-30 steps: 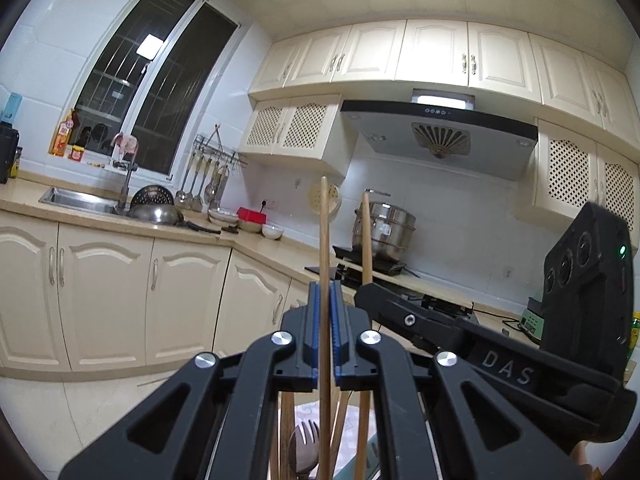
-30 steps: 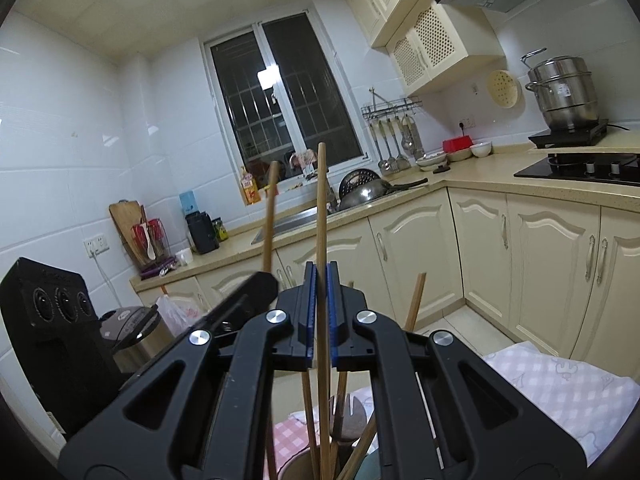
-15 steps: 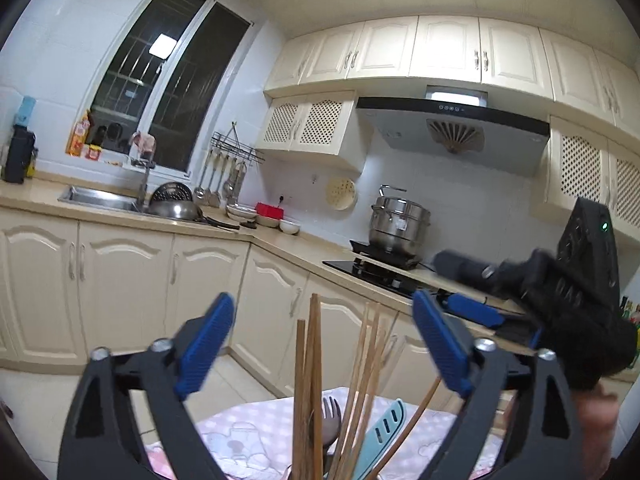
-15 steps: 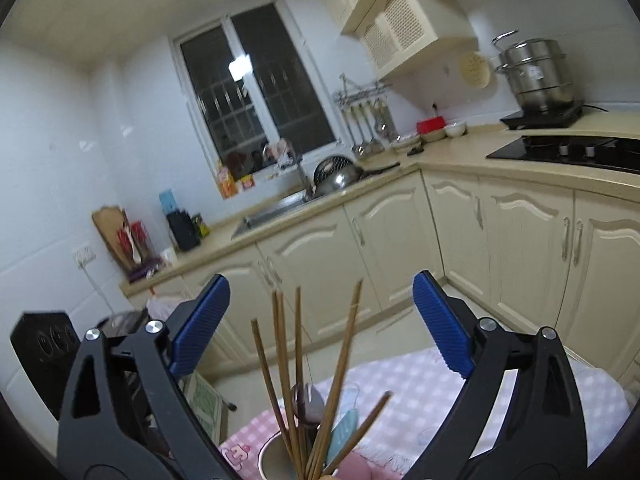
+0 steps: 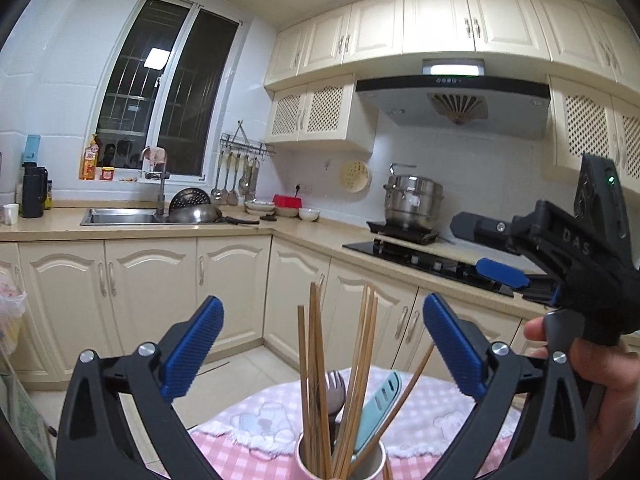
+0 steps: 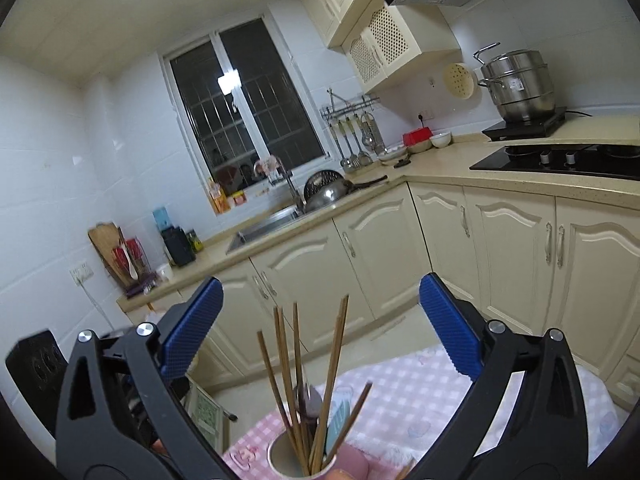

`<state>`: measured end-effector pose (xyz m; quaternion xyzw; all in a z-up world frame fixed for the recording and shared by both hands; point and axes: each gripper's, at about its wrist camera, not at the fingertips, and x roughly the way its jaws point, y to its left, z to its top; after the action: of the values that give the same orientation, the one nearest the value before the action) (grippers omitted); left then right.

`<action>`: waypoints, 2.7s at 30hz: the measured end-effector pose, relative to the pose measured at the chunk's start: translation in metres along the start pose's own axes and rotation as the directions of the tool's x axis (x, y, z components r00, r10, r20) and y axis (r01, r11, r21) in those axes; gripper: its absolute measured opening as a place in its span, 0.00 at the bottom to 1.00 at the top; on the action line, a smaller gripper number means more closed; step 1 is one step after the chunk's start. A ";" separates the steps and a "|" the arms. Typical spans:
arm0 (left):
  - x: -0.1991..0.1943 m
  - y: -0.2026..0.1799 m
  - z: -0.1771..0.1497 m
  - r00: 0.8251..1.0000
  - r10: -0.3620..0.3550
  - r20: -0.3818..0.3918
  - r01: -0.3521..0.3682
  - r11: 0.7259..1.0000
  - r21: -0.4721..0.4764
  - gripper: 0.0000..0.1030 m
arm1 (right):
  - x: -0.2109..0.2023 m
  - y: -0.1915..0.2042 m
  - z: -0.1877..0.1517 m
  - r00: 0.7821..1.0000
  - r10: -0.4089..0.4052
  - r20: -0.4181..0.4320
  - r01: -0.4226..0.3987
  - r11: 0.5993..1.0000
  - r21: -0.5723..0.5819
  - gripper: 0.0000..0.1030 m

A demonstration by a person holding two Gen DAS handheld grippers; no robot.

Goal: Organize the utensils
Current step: 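Withdraw both grippers from the cup back toward the last chopsticks, then grasp one chopstick with the left gripper while the right gripper grasps another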

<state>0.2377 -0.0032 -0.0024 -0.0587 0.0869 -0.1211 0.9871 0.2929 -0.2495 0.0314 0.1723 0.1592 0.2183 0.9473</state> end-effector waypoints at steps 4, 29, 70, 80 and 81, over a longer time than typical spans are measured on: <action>-0.012 -0.006 -0.003 1.000 -0.013 -0.021 0.013 1.000 -0.001 0.95 | -0.017 0.007 -0.007 0.999 -0.037 -0.030 0.036 0.999 -0.036 0.94; -0.046 -0.022 -0.068 0.969 -0.004 -0.249 0.017 0.999 0.051 0.95 | -0.052 -0.026 -0.137 0.877 -0.257 -0.405 0.275 0.961 -0.016 0.94; -0.009 -0.018 -0.155 0.833 0.044 -0.551 0.031 0.992 0.126 0.95 | -0.008 -0.025 -0.246 0.652 -0.454 -0.607 0.325 0.891 -0.318 0.94; 0.032 -0.040 -0.181 0.745 0.063 -0.664 0.099 0.974 0.203 0.95 | -0.019 -0.058 -0.234 0.647 -0.456 -0.611 0.336 0.890 -0.308 0.94; 0.035 -0.041 -0.183 0.737 0.064 -0.672 0.104 0.973 0.207 0.95 | -0.019 -0.061 -0.234 0.646 -0.457 -0.612 0.336 0.890 -0.310 0.94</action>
<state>0.2276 -0.0687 -0.1816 0.1031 0.4232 -0.1539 0.8869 0.2105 -0.2502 -0.1965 -0.0374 0.5033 0.0646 0.8609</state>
